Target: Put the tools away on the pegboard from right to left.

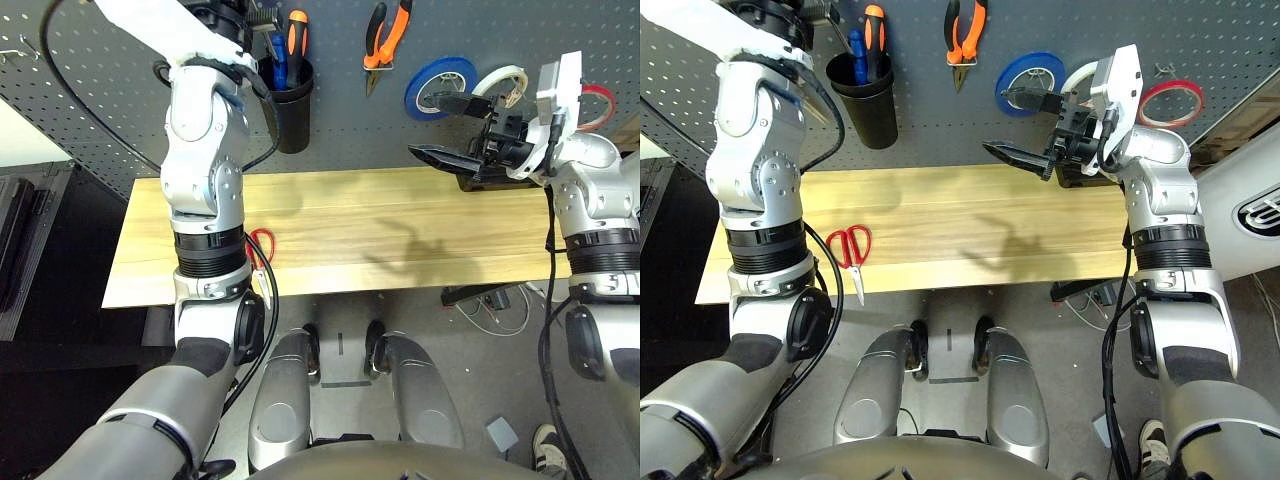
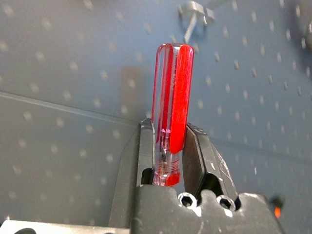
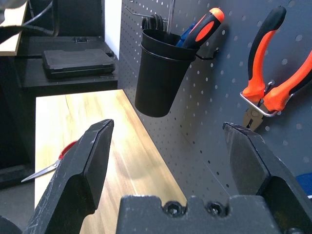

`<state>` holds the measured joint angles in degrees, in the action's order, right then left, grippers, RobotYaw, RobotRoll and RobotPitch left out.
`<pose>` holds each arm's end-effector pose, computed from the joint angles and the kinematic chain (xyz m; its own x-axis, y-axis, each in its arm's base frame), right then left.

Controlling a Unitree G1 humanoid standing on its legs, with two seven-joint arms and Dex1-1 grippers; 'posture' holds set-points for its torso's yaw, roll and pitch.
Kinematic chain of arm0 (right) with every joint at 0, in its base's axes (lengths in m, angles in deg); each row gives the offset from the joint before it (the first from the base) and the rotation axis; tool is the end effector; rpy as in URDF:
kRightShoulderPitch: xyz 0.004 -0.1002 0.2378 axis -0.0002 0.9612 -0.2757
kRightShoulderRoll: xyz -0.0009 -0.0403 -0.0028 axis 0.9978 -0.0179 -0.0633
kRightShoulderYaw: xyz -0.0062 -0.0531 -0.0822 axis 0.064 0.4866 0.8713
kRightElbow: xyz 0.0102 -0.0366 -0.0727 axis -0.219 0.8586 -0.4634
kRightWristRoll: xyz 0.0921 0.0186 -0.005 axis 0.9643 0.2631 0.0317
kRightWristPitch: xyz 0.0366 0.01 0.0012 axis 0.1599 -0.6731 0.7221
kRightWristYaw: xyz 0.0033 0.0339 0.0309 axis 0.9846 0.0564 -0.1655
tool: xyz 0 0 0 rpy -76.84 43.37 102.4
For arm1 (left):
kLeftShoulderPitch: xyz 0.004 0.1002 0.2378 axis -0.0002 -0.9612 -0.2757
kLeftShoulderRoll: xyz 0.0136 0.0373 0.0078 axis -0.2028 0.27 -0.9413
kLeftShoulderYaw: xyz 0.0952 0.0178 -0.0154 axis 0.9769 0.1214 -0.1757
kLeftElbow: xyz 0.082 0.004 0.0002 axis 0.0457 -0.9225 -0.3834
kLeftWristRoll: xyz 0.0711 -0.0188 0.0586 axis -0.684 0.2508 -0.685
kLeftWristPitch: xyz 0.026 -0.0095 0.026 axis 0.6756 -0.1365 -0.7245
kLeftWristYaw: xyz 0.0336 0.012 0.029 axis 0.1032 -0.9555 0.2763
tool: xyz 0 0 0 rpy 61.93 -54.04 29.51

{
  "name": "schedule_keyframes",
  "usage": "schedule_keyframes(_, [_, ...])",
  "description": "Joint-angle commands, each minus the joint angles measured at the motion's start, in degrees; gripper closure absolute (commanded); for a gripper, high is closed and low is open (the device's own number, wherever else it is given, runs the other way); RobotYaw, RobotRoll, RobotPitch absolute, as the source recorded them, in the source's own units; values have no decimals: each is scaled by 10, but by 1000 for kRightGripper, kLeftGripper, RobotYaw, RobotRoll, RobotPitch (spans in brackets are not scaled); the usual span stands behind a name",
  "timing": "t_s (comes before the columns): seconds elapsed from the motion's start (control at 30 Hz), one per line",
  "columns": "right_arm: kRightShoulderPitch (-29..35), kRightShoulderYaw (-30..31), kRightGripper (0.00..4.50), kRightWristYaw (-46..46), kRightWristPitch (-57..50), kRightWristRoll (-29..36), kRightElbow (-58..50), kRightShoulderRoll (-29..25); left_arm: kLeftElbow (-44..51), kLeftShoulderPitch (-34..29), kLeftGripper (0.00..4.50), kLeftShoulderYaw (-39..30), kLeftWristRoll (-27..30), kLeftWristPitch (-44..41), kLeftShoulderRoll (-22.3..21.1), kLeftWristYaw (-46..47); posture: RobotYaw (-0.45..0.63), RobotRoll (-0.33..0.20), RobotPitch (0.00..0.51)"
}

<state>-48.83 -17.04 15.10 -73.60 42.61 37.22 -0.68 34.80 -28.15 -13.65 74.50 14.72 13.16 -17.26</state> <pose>0.3110 -0.2365 0.2109 0.3543 0.9260 0.1305 -0.8444 0.3768 -0.3809 0.2842 0.1337 0.2629 0.7826 -0.1353 0.6076 0.1903 0.9814 -0.0265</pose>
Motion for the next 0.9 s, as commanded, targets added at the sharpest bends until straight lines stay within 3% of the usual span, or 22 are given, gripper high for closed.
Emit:
schedule_keyframes(0.03, [4, -4, 0, -3, 3, 1, 0, -5, -33, -20, 3653, 23, -26, 35, -3, -12, 9, 0, 189])
schedule_keyframes(0.13, [5, -5, 0, -2, 2, 2, -1, -4, -58, -24, 3653, 34, -37, 50, -1, -17, 9, 0, 189])
schedule_keyframes(0.47, [8, -5, 0, -1, 3, 1, 1, -4, -59, -19, 48, 44, -43, 42, -11, -38, 10, 0, 191])
schedule_keyframes(0.6, [9, -4, 0, -1, 2, 1, 1, -3, -28, -11, 16, 35, -28, 15, -26, -50, 10, 0, 191])
schedule_keyframes(0.9, [6, -4, 0, -2, 4, 2, 8, -1, 96, -17, 16, 12, 20, -109, -128, -125, 10, 0, 191])
